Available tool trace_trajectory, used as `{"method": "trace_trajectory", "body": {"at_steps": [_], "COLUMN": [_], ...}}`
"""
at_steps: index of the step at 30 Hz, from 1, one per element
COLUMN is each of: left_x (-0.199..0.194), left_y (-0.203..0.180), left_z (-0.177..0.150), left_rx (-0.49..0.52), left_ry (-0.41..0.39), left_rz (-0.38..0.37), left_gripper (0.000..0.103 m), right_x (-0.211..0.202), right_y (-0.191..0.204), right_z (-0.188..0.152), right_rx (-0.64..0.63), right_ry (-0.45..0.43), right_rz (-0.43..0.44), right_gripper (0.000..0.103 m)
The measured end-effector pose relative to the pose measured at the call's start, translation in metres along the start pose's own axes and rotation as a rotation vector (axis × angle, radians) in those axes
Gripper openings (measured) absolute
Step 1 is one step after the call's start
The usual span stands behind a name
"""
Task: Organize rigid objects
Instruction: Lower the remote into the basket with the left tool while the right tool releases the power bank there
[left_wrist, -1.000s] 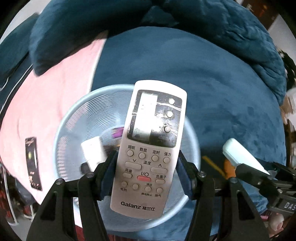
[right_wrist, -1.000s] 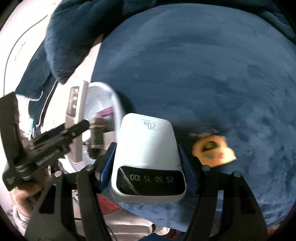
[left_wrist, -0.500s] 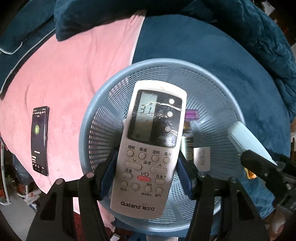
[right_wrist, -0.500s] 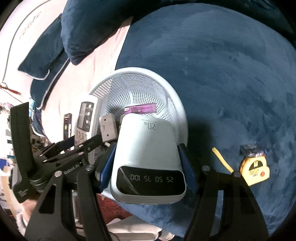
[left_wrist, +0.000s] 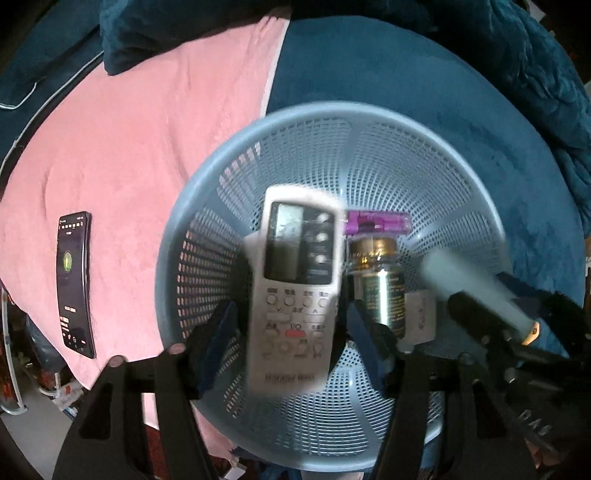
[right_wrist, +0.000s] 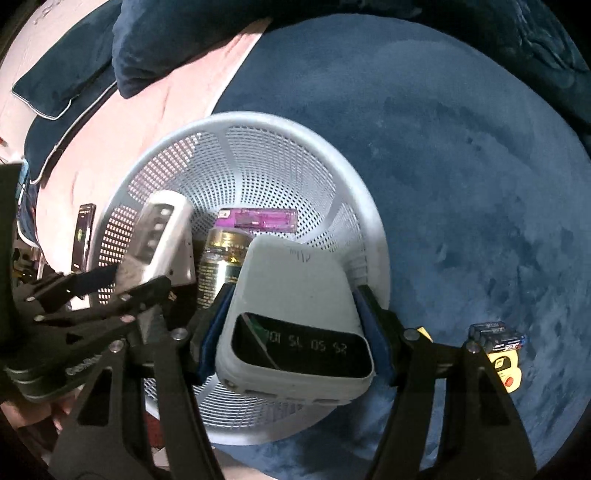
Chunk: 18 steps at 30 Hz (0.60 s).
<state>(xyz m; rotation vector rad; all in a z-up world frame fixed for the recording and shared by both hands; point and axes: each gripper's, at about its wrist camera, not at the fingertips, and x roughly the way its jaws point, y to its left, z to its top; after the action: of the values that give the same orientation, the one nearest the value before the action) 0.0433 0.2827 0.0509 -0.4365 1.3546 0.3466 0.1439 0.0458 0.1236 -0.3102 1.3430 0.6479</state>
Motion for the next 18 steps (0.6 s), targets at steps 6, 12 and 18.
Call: {"method": "trace_trajectory", "body": {"at_steps": [6,12,18], "left_x": [0.004,0.000,-0.003], "left_y": [0.001,-0.005,-0.015], "left_z": [0.001,0.000,0.000], "left_rx": [-0.002,0.022,0.037], "left_ry": [0.034,0.020,0.016], "left_rz": [0.030,0.067,0.086], "left_gripper": [0.098,0.102,0.102], "right_x": [-0.017,-0.042,-0.042], "right_y": [0.003,-0.002,-0.013], "right_z": [-0.001,-0.005,-0.013], "right_rx": [-0.036,-0.059,-0.061], "right_ry": [-0.015,-0.051,-0.024], "right_rz": [0.042,0.053,0.057], "right_gripper": [0.085,0.102,0.103]}}
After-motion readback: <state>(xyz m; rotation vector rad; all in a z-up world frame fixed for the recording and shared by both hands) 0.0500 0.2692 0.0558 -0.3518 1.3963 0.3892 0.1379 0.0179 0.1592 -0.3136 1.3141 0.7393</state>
